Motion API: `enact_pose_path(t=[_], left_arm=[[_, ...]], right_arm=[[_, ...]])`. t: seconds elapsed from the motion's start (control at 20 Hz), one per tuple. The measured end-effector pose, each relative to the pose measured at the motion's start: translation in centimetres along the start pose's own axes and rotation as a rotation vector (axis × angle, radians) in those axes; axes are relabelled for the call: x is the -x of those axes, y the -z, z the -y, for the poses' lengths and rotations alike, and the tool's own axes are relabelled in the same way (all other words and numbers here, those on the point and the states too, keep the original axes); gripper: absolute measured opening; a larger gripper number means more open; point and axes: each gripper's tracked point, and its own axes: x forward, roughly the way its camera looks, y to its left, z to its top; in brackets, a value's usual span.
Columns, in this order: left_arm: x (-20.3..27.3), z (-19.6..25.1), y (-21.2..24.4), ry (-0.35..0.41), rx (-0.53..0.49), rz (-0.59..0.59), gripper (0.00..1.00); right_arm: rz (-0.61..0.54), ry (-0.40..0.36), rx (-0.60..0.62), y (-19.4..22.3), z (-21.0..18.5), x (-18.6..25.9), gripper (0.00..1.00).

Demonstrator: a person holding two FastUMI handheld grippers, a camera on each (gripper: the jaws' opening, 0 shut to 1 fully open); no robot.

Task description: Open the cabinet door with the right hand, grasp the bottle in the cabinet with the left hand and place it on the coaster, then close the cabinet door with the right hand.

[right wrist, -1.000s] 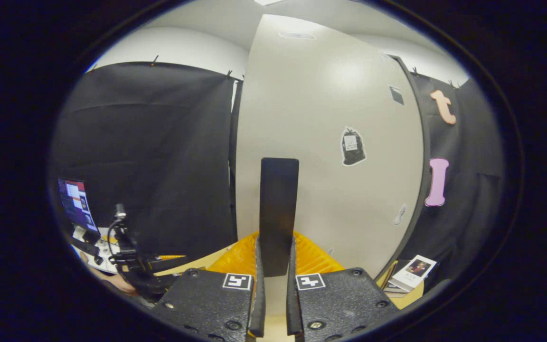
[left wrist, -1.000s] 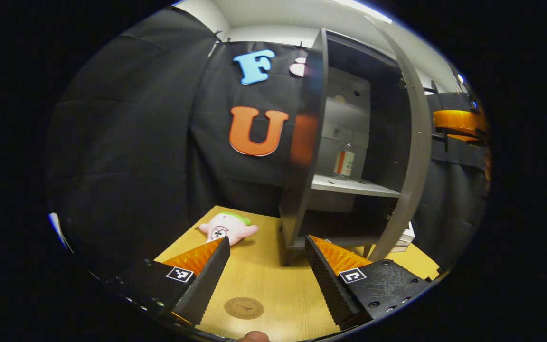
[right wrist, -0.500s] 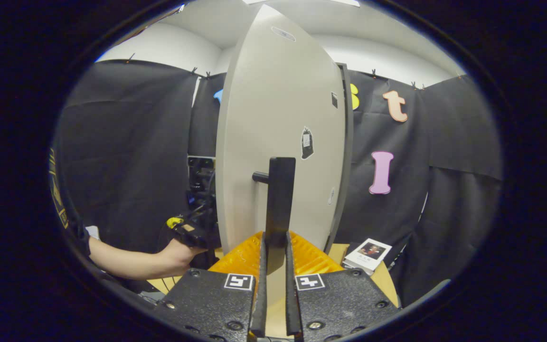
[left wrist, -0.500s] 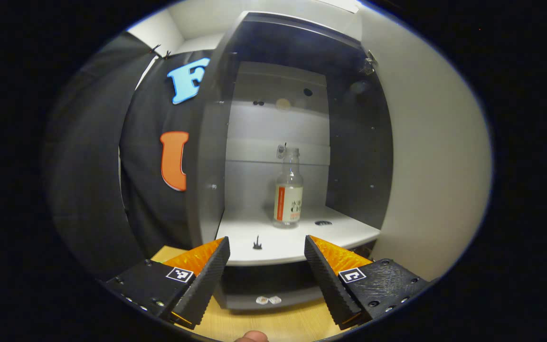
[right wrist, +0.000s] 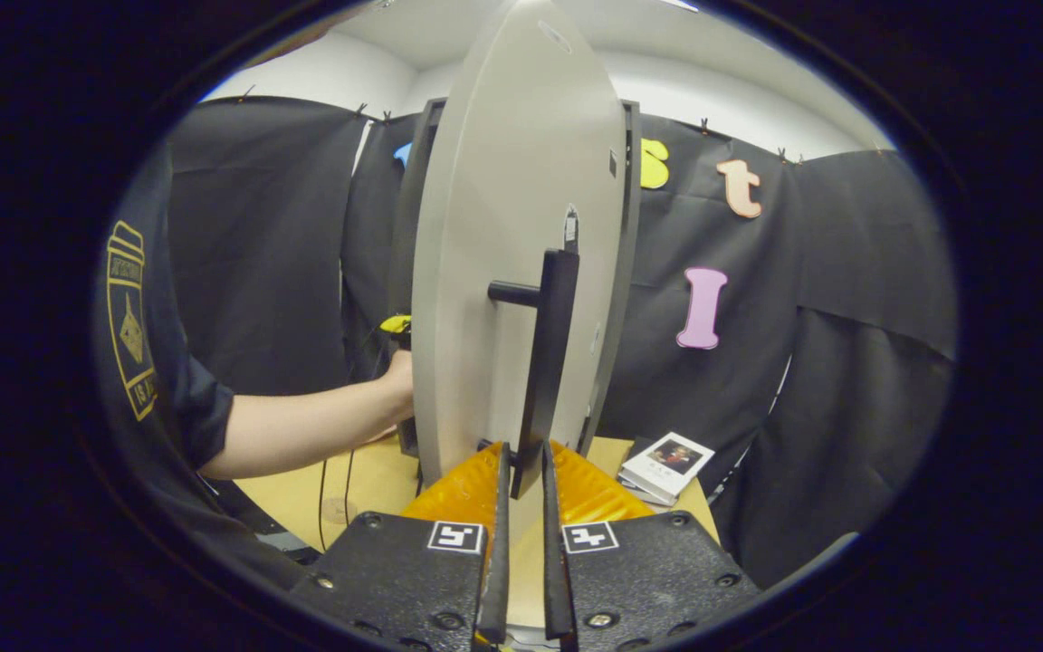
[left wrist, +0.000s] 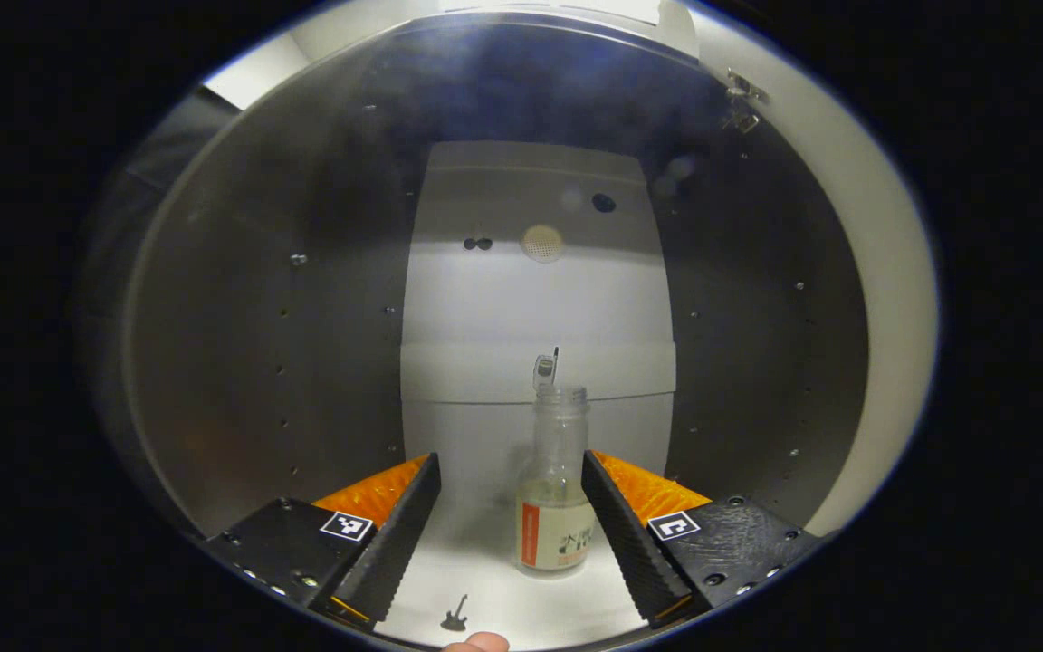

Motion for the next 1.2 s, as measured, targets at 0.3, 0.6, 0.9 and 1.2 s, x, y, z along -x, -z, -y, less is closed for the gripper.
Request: enact_pose_path(t=[0.3,0.6,0.9,1.2], left_arm=[[-4.6,1.3,0.4,-0.006,0.071,-0.043,0.95],[-5.2,2.9,0.6,-0.029,0.084,-0.052,0.83],[-4.6,1.3,-0.2,-0.089,0.084,-0.038,0.4],[-1.5,1.8,-2.8,-0.025,0.109,-0.02,0.41]], right_arm=[[-0.014,0.023,-0.018,0.3,1.5,0.4,0.19],[-0.023,0.032,-0.041,0.5,3.0,0.8,0.19],[-0.017,0.068,-0.08,0.6,4.0,1.0,0.19],[0.002,0.146,-0.064,0.5,5.4,1.4,0.17]])
